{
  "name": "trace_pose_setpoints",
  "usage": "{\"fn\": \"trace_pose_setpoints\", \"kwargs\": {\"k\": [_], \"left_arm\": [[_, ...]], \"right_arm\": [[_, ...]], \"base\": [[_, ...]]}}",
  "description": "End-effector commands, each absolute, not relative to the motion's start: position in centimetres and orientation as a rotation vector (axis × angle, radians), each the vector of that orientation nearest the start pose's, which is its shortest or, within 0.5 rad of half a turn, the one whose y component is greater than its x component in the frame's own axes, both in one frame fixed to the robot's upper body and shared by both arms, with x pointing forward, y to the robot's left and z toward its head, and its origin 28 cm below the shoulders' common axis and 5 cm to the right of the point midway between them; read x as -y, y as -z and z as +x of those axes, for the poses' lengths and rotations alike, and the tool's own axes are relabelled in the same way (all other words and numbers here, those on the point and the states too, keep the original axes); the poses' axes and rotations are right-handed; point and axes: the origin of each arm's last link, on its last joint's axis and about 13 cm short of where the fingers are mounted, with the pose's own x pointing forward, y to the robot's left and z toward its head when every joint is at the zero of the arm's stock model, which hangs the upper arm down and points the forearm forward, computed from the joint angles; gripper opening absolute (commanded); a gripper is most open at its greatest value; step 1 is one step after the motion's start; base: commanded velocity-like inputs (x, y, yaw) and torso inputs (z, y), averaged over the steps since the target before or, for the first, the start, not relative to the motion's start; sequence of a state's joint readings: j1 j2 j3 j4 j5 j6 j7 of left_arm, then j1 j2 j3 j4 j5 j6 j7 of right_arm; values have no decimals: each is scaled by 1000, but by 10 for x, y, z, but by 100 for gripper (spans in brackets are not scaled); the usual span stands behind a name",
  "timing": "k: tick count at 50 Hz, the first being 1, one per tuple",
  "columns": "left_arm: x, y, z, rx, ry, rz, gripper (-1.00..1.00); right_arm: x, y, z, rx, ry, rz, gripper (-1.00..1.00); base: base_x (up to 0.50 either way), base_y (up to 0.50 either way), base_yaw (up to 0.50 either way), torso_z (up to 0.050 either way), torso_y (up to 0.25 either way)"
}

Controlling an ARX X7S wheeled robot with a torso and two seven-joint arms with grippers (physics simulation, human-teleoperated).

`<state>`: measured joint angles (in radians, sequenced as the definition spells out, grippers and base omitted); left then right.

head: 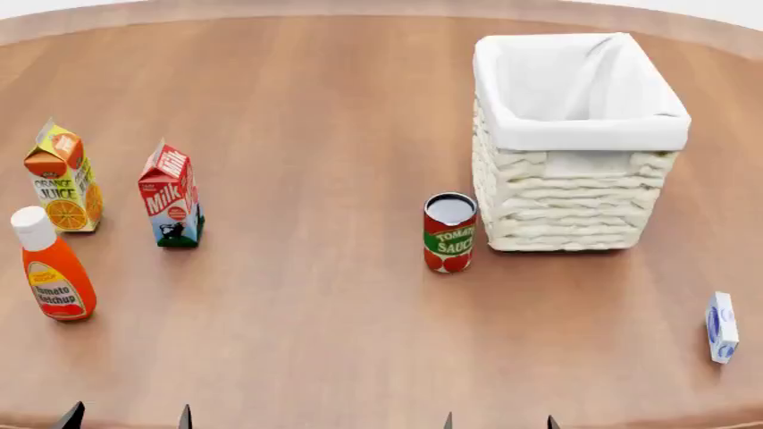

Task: Pick the milk and place it in the basket.

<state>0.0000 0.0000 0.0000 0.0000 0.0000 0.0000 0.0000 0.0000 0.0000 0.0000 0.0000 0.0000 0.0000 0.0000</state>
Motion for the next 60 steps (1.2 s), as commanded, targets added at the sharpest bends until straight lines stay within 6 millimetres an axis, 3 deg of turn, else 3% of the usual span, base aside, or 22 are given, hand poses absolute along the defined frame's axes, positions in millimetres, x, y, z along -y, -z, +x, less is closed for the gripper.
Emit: {"fn": "trace_pose_setpoints", "kwargs": {"k": [1, 19, 20, 21, 27, 31, 34, 43, 45, 52, 60], "left_arm": [[-205, -15, 210, 1, 0, 2, 100], [-205, -23, 208, -1, 34, -17, 100], [-195, -1, 207, -42, 69, -29, 100], [-205, -13, 211, 0, 0, 0, 100], [-206, -12, 211, -7, -3, -9, 100], [-208, -15, 212, -5, -11, -4, 100], [-213, -33, 214, 45, -35, 0, 100], [-224, -119, 220, 311, -56, 46, 100], [-226, -141, 216, 383, -53, 46, 100], [-231, -204, 188, 615, -72, 76, 100], [-237, -226, 166, 731, -90, 84, 100]], "right_arm": [[97, -14, 209, 5, 15, 13, 100], [99, -27, 210, 28, 11, -7, 100], [98, 2, 216, -135, 142, -15, 100], [96, -13, 211, 0, 0, 0, 100], [96, -15, 210, -2, 0, 4, 100], [97, -28, 212, 24, -7, 0, 100], [100, -46, 215, 75, -19, -4, 100], [113, -142, 218, 329, -77, 4, 100], [115, -166, 211, 390, -171, 41, 100], [126, -220, 194, 578, -134, -5, 100], [139, -251, 161, 733, -75, -7, 100]], "base": [[0, 0, 0, 0, 0], [0, 0, 0, 0, 0], [0, 0, 0, 0, 0], [0, 0, 0, 0, 0], [0, 0, 0, 0, 0], [0, 0, 0, 0, 0], [0, 0, 0, 0, 0], [0, 0, 0, 0, 0], [0, 0, 0, 0, 0], [0, 0, 0, 0, 0], [0, 0, 0, 0, 0]]}}
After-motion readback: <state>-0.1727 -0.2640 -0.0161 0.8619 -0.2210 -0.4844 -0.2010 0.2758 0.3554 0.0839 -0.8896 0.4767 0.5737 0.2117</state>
